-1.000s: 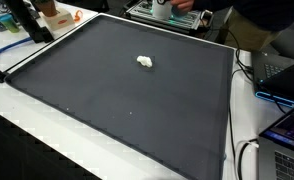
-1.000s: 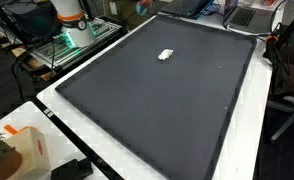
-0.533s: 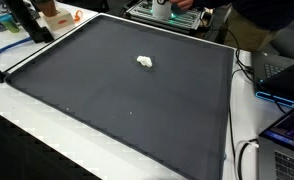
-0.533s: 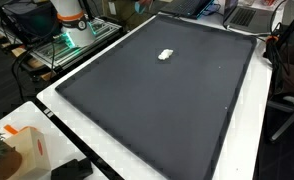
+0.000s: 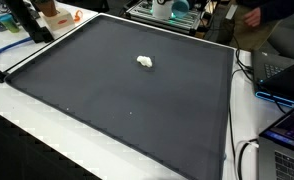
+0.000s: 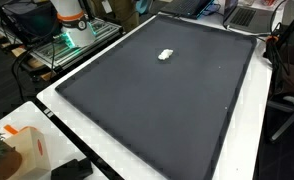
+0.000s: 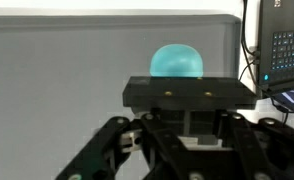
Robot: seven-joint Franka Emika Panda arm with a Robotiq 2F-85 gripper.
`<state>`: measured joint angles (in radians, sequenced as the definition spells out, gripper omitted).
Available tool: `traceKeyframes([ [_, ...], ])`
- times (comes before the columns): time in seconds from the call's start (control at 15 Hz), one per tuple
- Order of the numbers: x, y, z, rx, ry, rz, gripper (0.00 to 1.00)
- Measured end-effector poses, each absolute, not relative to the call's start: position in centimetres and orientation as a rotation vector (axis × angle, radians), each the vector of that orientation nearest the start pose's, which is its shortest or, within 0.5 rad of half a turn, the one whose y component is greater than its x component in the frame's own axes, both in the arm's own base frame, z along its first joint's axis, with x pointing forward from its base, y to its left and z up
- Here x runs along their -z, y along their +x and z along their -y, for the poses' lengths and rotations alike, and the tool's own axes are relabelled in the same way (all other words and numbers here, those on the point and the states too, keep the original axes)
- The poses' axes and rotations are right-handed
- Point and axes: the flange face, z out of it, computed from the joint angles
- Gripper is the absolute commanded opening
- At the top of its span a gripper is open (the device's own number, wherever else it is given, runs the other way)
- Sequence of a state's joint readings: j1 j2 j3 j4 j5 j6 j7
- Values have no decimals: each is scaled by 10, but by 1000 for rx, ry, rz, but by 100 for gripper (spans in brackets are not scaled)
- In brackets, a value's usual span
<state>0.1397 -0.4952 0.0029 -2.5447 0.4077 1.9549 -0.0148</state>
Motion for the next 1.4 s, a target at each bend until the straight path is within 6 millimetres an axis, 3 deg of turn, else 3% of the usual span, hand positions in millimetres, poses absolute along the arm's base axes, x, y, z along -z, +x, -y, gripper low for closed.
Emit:
traceKeyframes([
  [0.33,-437,374,-80,-163,-2775,-22,48],
  [0.4,-437,374,-80,-163,-2775,-22,23],
  [0.6,-436,376,-79,-127,-2779,-28,23],
  [0.8,-443,388,-83,72,-2842,26,23],
  [0.93,-449,393,-91,171,-2905,117,23],
  [1.27,-452,392,-110,222,-3062,445,23],
  [1.33,-452,392,-110,223,-3070,527,48],
  [1.4,-451,393,-109,219,-3060,590,48],
])
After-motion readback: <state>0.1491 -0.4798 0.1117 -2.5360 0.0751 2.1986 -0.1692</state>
